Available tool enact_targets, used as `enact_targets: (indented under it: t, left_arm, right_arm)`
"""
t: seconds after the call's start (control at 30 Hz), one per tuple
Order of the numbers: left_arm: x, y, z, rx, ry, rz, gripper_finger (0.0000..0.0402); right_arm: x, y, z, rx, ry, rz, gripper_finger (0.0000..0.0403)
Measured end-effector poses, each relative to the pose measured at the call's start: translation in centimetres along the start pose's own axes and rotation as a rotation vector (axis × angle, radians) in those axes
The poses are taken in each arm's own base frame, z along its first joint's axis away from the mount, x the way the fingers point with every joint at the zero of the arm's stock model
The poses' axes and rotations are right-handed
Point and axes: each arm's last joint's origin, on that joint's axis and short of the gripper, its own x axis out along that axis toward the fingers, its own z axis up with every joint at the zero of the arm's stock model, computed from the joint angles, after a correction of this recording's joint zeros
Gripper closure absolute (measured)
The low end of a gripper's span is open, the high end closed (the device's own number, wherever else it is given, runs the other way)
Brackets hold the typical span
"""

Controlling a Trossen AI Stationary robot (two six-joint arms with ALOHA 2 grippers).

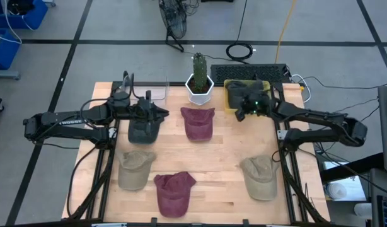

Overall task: Pick & Place hat
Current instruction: Put the top red cap into the transparent bin

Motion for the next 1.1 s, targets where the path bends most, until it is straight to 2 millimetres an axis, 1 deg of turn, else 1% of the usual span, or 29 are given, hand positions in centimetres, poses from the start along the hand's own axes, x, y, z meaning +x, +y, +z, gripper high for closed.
enact_targets:
  t: [0.1, 0.23, 0.37, 0.47, 0.57, 0.73, 0.9, 1.0, 1.1]
  left_arm:
    - [0.0, 0.0, -0.3, -0.031, 0.032, -0.004, 0.0355]
    - [0.0, -0.1, -0.7, -0.059, 0.071, -0.008, 0.0355]
    - [0.0, -0.2, -0.9, -0.079, 0.095, -0.008, 0.0355]
    - [0.0, -0.3, -1.0, -0.072, 0.103, 0.01, 0.0355]
    - [0.0, -0.4, -1.0, -0.041, 0.105, 0.028, 0.0355]
    - [0.0, -0.3, -0.8, 0.005, 0.085, 0.038, 0.0355]
    - [0.1, -0.3, -0.4, 0.031, 0.053, 0.041, 0.0355]
    - [0.1, -0.3, -0.5, 0.022, 0.06, 0.041, 0.0355]
    - [0.1, -0.5, -0.8, 0.004, 0.091, 0.032, 0.0355]
  right_arm:
    - [0.0, 1.6, -0.8, -0.042, -0.035, 0.093, 0.0399]
    - [0.4, 3.0, -2.7, -0.075, -0.125, 0.238, 0.0399]
    - [0.6, 3.2, -5.4, -0.088, -0.222, 0.312, 0.0399]
    - [0.4, 3.0, -6.4, -0.125, -0.246, 0.37, 0.0399]
    - [-0.1, 3.0, -6.1, -0.129, -0.257, 0.414, 0.0399]
    - [-1.4, 3.3, -4.9, -0.144, -0.283, 0.495, 0.0399]
    - [-1.7, 3.6, -4.4, -0.229, -0.274, 0.478, 0.0399]
    - [-1.8, 3.8, -3.7, -0.292, -0.314, 0.465, 0.0399]
    - [-2.0, 4.1, -2.6, -0.308, -0.353, 0.442, 0.0399]
